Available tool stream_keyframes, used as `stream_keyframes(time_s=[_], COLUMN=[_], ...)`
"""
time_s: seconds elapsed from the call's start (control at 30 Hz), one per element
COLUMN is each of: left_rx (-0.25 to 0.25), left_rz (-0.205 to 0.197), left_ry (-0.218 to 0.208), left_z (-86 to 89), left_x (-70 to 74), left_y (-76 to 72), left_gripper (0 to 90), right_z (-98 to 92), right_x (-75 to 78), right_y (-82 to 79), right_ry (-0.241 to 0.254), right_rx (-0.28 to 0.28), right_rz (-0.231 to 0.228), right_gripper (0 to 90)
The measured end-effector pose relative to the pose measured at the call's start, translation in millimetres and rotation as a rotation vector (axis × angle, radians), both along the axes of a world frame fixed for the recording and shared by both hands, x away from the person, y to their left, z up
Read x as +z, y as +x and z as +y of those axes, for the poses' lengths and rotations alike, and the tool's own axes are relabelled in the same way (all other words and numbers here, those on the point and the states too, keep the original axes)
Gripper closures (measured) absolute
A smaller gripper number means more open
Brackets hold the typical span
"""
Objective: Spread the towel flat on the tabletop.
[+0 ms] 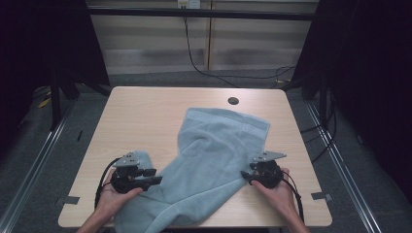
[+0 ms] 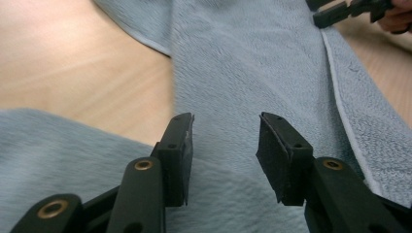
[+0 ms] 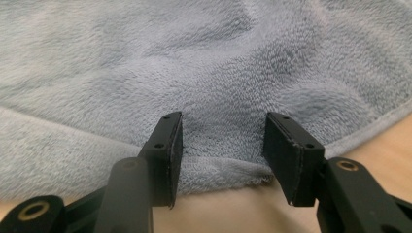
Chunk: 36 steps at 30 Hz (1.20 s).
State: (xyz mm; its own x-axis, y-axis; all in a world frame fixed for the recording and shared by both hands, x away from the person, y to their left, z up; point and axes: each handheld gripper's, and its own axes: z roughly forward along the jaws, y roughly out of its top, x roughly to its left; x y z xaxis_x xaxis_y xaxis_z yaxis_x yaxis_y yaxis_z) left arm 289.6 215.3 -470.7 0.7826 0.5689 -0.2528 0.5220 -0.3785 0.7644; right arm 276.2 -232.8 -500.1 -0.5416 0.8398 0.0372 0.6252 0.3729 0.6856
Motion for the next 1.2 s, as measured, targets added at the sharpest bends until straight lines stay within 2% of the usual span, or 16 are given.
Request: stream_keyframes(time_s=[0.17,0.33,0.4,0.43,0.5,0.53,0.63,0.67,0.77,0.8,0.83,0.87,0.93,1.03,1.17,1.2], left_rx=[0.038,0.043,0.046,0.053,0.059,0.072,0.098,0.139,0.173,0.173,0.177,0.164,0.145,0.122,0.117,0.122], left_rz=[-0.008,-0.001,0.009,0.006,0.012,-0.002,0.000,0.008,0.034,0.034,0.042,0.042,-0.010,-0.001,0.009,0.008], left_ry=[-0.008,0.024,0.032,0.048,0.058,0.083,0.083,0.071,0.044,0.044,0.071,0.096,0.150,0.134,0.096,0.055], left_z=[5.1,3.6,3.4,3.6,5.5,9.2,13.8,20.0,24.7,24.7,21.9,19.3,14.6,12.6,15.8,21.9], left_x=[2.3,-5.9,-8.7,-10.6,-13.5,-15.6,-17.9,-20.8,-22.9,-22.9,-26.6,-28.9,-29.1,-28.4,-25.3,-20.2], left_y=[10.9,22.1,25.2,27.0,28.6,28.9,30.8,34.8,38.7,38.7,39.8,39.2,35.6,33.9,32.7,30.5], left_gripper=[56.6,56.0,54.8,53.8,51.1,49.4,45.8,44.7,40.9,40.1,40.1,43.2,55.1,78.4,84.9,85.1], right_z=[-5.3,-6.3,-6.8,-6.7,-5.5,-1.1,8.2,17.8,32.2,34.6,37.8,42.6,52.5,70.9,89.6,92.5], right_x=[-3.6,-4.6,-4.4,-3.6,-2.6,0.0,4.5,9.2,15.0,15.4,15.8,16.2,16.7,15.2,10.1,6.0], right_y=[35.2,71.2,76.1,88.1,90.9,88.8,78.7,66.3,38.4,32.4,24.8,16.0,3.4,-9.0,-11.7,-10.8], right_ry=[0.010,0.003,0.001,-0.004,-0.007,0.004,0.011,0.017,0.040,0.056,0.074,0.092,0.123,0.137,0.079,0.057], right_rx=[-0.047,-0.087,-0.099,-0.119,-0.121,-0.112,-0.065,-0.021,0.063,0.078,0.105,0.142,0.197,0.271,0.316,0.317], right_rz=[-0.024,-0.023,-0.019,-0.009,0.003,-0.006,-0.016,-0.012,-0.004,-0.003,0.008,0.007,0.019,0.036,0.030,0.041], right_gripper=[48.5,47.6,47.5,46.2,45.0,41.9,41.0,39.5,37.5,36.6,36.1,35.7,35.3,34.9,35.4,40.0])
